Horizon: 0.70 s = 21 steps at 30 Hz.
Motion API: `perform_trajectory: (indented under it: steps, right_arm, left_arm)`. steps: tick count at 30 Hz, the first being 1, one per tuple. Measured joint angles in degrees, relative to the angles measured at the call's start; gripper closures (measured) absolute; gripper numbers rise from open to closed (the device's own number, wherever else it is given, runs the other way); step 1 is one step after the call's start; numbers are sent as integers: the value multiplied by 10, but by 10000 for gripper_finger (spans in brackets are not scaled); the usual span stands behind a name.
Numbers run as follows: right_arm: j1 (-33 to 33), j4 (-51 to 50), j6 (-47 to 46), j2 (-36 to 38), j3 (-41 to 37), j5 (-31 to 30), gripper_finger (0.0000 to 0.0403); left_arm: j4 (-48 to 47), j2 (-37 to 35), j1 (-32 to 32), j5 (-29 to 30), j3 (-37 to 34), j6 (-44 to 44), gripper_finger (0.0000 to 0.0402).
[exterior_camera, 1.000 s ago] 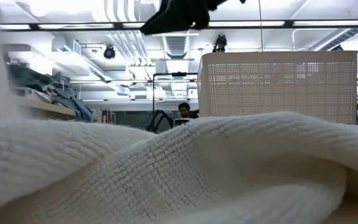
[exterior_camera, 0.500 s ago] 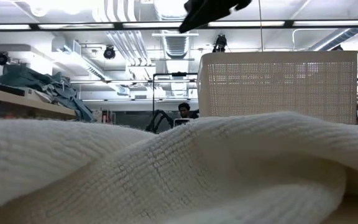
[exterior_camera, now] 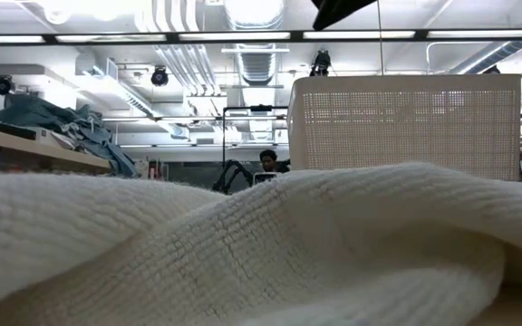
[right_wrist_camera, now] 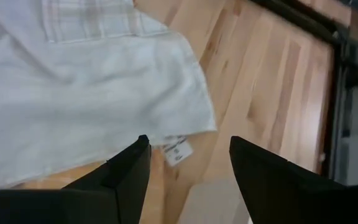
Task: Fold towel
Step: Fold the white checkered towel
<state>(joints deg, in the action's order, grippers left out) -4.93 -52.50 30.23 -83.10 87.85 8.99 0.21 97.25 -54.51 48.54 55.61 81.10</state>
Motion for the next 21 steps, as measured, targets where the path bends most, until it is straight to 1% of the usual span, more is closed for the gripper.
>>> perform_trajectory:
  steps: [2,4,6,8,11,18,21]
  right_arm:
    - [3,-14,-13,8,-1,0,193]
    - [5,-23,-22,15,-4,0,194]
    - [8,-24,-27,18,-5,0,195]
    - [9,-23,-32,20,-6,0,195]
    - [9,-23,-36,20,-6,0,196]
    - [9,-23,-34,19,-6,0,197]
    - [11,-24,-36,19,-6,0,197]
  left_arm:
    - [-46,0,8,-92,0,46,316]
    - [-73,2,10,-172,0,69,315]
    - [-76,7,10,-233,0,70,312]
    - [-72,7,10,-270,0,66,308]
    - [-70,7,11,-294,0,86,302]
    - [-99,10,13,-320,0,116,299]
    - [-112,11,14,-320,0,118,300]
